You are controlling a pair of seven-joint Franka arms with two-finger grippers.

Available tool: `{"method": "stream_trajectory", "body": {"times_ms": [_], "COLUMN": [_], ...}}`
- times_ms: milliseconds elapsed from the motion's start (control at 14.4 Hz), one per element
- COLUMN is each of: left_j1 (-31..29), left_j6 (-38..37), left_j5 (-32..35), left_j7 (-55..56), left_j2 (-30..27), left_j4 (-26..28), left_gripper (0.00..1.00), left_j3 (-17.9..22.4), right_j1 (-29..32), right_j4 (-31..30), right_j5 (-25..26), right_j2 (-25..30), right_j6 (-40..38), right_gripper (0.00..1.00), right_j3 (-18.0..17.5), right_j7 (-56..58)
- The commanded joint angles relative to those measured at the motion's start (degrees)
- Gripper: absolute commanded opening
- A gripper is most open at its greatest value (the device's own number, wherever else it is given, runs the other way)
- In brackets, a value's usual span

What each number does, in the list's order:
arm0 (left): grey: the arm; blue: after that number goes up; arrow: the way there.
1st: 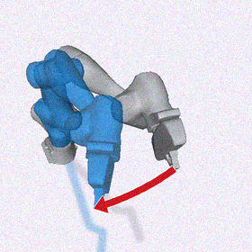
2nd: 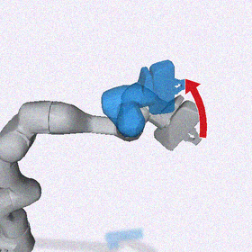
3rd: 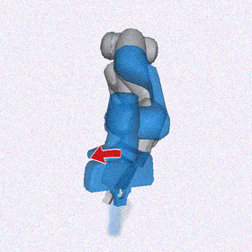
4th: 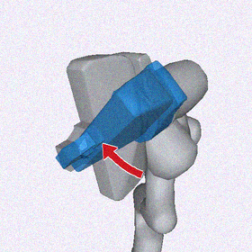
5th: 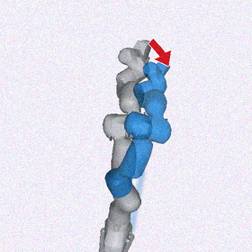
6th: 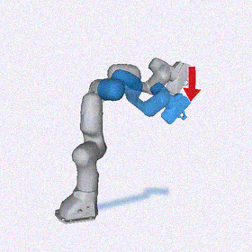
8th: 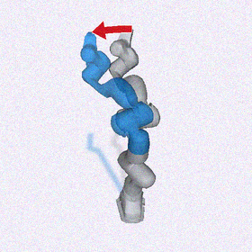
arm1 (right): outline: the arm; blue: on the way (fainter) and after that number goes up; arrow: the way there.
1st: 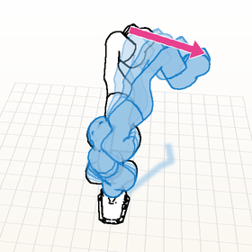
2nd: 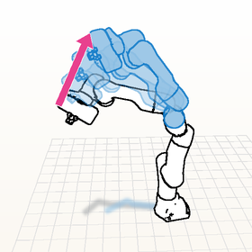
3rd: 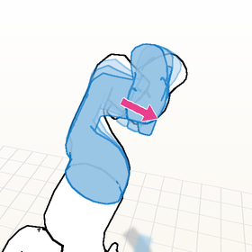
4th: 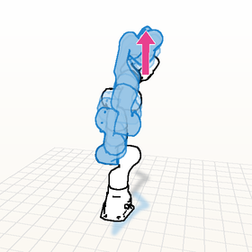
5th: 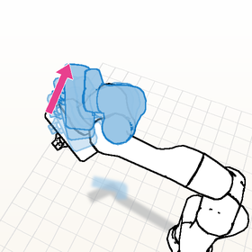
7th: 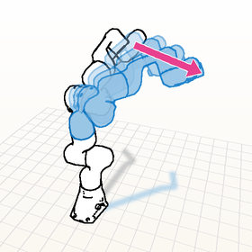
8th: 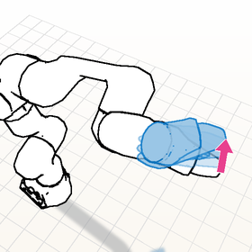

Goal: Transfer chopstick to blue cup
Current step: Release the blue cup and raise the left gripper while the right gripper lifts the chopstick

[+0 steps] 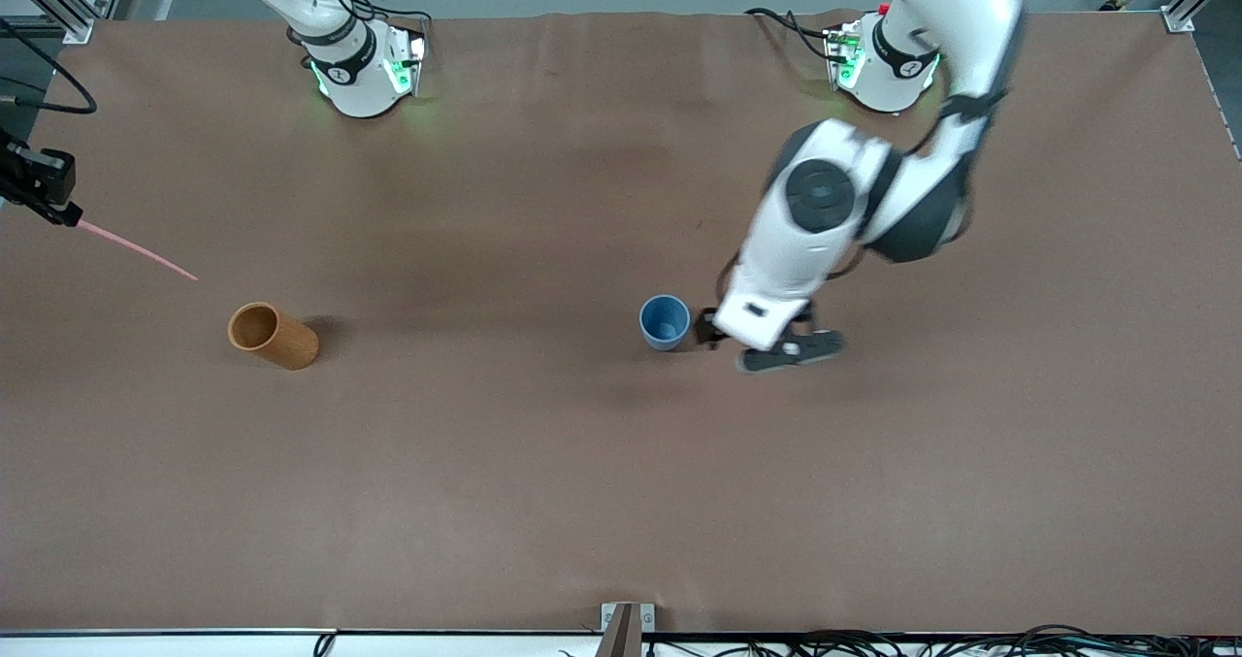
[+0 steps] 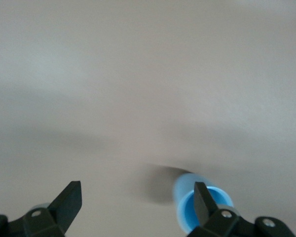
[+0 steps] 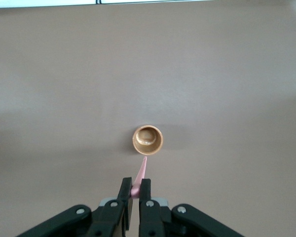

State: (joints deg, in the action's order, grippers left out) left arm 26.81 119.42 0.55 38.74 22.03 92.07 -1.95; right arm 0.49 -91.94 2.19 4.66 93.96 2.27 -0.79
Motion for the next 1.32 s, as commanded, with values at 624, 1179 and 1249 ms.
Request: {"method": "stream_trajectory", "body": {"times_ms": [624,1179,1249], "left_j1": [-15.20,-16.78,-16.87], "left_j6": [-28.27,-27.92,-27.92], "left_j5": [-0.72,-1.34,-1.08], "left_j7": [-33.73,-37.69,-37.77], "left_j2": [-14.90,-17.37,-17.20], "left_j4": [-10.07,-6.81,-7.95], "left_gripper": [1.00,1.00,1.00], "left_j3": [-0.42,-0.34,-0.34], "right_j1": [-15.84,-39.49,-40.91], "right_j4": [-0.17,14.04,16.76], "right_j5": [-2.28,-0.96,-0.52], "right_j2": [-1.40,-19.66,-22.39], "right_j6": [4.54,16.07,16.34], "right_gripper": [0.02,0.02,0.02], "right_j3": [-0.86,-0.68,-0.68], "right_j7": [-14.90,-49.27,-51.57]}}
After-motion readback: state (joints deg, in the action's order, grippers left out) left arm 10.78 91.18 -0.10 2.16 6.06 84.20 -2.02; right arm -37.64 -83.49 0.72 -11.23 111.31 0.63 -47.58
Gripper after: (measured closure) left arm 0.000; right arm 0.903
